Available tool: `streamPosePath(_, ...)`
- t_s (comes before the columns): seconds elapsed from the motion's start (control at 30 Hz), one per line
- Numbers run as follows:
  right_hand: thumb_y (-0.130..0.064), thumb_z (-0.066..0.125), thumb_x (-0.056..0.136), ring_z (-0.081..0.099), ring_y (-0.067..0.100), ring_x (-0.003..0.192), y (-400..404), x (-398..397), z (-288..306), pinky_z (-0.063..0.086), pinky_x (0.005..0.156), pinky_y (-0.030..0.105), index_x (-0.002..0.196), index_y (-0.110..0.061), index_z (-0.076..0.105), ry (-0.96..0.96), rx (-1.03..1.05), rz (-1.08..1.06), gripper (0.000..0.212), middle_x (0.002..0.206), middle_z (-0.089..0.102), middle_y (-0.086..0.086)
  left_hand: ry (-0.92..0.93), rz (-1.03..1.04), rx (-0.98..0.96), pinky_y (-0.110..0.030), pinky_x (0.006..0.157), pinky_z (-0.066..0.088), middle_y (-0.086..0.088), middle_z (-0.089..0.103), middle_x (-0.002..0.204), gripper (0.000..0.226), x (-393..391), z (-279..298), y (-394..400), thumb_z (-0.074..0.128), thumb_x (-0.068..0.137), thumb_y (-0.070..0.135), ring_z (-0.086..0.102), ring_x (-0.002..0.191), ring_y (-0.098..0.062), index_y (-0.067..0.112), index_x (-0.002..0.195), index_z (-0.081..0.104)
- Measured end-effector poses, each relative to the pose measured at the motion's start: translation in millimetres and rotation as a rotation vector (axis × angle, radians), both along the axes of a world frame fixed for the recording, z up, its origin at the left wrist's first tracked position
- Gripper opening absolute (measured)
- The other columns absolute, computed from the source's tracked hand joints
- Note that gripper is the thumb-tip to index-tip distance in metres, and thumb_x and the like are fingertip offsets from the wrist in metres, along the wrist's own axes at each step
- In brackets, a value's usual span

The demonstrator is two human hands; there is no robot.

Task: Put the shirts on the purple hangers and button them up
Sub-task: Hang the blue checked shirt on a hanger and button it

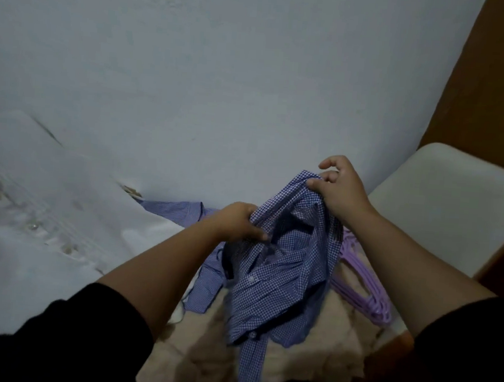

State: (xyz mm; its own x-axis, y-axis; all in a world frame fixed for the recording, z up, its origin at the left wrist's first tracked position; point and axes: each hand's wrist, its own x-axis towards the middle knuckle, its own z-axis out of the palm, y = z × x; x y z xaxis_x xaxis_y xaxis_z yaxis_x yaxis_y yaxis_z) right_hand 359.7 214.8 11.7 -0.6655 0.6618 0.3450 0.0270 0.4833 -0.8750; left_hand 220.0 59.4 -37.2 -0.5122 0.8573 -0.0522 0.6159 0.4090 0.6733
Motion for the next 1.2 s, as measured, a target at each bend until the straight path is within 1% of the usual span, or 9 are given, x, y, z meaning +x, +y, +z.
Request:
streamPosePath(0.1,-0.008,0.069,0.083,0.047,0.013,0.062,4,8,0,0.039,0.056,0.024,0.099,-0.017,0.046,0.003,-0.003,-0.024,0.029,0.072,0.050,0.000,-0.034,0.113,0.055,-0.037,0.083,0.049,-0.017,0.068,0.102,0.034,-6,-8,0,0.077,0.079,0.027,0.061,0.088,-0.022,0.001,0.098,0.068)
streamPosePath(0.23,-0.010,0.068,0.085,0.048,0.014,0.060,12,17,-2,0.037,0.053,0.025,0.099,-0.017,0.046,-0.018,-0.037,-0.063,0.027,0.071,0.051,0.001,-0.174,0.228,0.242,-0.026,0.072,0.051,-0.007,0.070,0.089,0.012,-15,3,-8,0.076,0.081,0.020,0.062,0.080,-0.016,0.011,0.086,0.070)
streamPosePath(0.37,-0.009,0.067,0.085,0.053,0.017,0.063,12,16,1,0.040,0.058,0.026,0.098,-0.015,0.048,0.008,-0.054,-0.067,0.024,0.070,0.056,0.001,-0.093,0.287,0.415,-0.036,0.079,0.052,-0.004,0.067,0.079,0.011,-30,36,-12,0.072,0.084,0.024,0.060,0.077,-0.017,0.016,0.077,0.067)
streamPosePath(0.5,-0.007,0.064,0.087,0.057,0.022,0.068,12,10,10,0.046,0.065,0.031,0.086,-0.024,0.048,0.055,-0.058,-0.068,0.024,0.072,0.057,0.005,0.045,0.277,0.472,-0.030,0.077,0.050,0.002,0.067,0.080,0.010,-33,79,-17,0.072,0.084,0.027,0.060,0.078,-0.013,0.018,0.083,0.069)
streamPosePath(0.63,0.000,0.058,0.087,0.053,0.019,0.071,16,10,22,0.044,0.065,0.027,0.074,-0.026,0.052,0.066,0.034,-0.092,0.030,0.079,0.059,0.007,0.146,0.144,0.157,-0.021,0.066,0.045,0.008,0.065,0.076,0.026,-29,88,-27,0.085,0.068,0.031,0.057,0.071,-0.005,0.022,0.086,0.069)
streamPosePath(0.77,0.015,0.040,0.081,0.052,0.019,0.069,13,12,28,0.041,0.059,0.023,0.060,-0.021,0.058,-0.045,0.124,-0.068,0.045,0.072,0.059,-0.001,0.273,0.036,-0.225,-0.026,0.076,0.048,0.002,0.069,0.088,0.035,-30,67,-29,0.086,0.066,0.031,0.062,0.084,-0.016,0.017,0.093,0.069)
streamPosePath(0.93,0.018,0.032,0.075,0.047,0.027,0.068,10,12,21,0.037,0.060,0.030,0.056,-0.016,0.061,-0.153,0.109,-0.044,0.049,0.067,0.060,0.003,0.301,0.065,-0.295,-0.028,0.082,0.046,-0.002,0.068,0.101,0.043,-34,58,-30,0.084,0.069,0.033,0.060,0.093,-0.020,0.014,0.105,0.069)
streamPosePath(1.1,0.011,0.035,0.085,0.048,0.023,0.063,10,6,20,0.038,0.053,0.024,0.064,-0.019,0.063,-0.143,0.103,-0.068,0.046,0.077,0.063,0.005,0.023,0.106,-0.072,-0.026,0.072,0.052,0.000,0.072,0.084,0.034,-34,72,-39,0.083,0.069,0.040,0.067,0.081,-0.017,0.013,0.087,0.073)
streamPosePath(1.2,0.002,0.044,0.090,0.056,0.025,0.074,6,-2,14,0.046,0.060,0.026,0.067,-0.026,0.063,-0.206,0.137,-0.062,0.040,0.087,0.065,0.005,-0.151,0.146,0.178,-0.027,0.079,0.054,-0.004,0.073,0.094,0.029,-27,81,-35,0.081,0.074,0.027,0.068,0.090,-0.019,0.015,0.099,0.073)
